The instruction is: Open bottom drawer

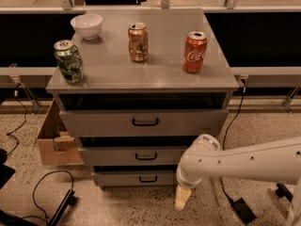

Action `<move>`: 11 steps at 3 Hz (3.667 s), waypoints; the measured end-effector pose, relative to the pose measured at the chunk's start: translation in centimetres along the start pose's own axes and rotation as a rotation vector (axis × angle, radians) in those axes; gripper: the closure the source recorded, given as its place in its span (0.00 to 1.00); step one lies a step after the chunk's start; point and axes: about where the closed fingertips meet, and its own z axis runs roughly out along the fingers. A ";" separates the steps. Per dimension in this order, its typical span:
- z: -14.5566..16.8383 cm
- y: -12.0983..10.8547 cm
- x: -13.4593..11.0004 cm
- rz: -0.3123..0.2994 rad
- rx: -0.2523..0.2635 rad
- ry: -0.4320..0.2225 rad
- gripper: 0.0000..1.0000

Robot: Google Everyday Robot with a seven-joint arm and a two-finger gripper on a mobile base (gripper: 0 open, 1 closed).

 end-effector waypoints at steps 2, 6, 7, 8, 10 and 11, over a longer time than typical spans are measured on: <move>3.8 0.0 -0.5 0.023 -0.015 -0.030 0.00; 23.1 0.1 0.6 0.046 0.007 -0.005 0.00; 26.7 -1.5 0.5 -0.018 0.033 0.034 0.00; 27.6 -3.1 0.7 -0.055 0.061 0.071 0.00; 25.5 -6.2 1.2 -0.103 0.154 0.125 0.00; 25.6 -7.1 0.7 -0.125 0.162 0.127 0.00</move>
Offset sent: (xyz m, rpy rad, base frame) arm -0.0019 0.0279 -0.1500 0.1222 0.0975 -0.0618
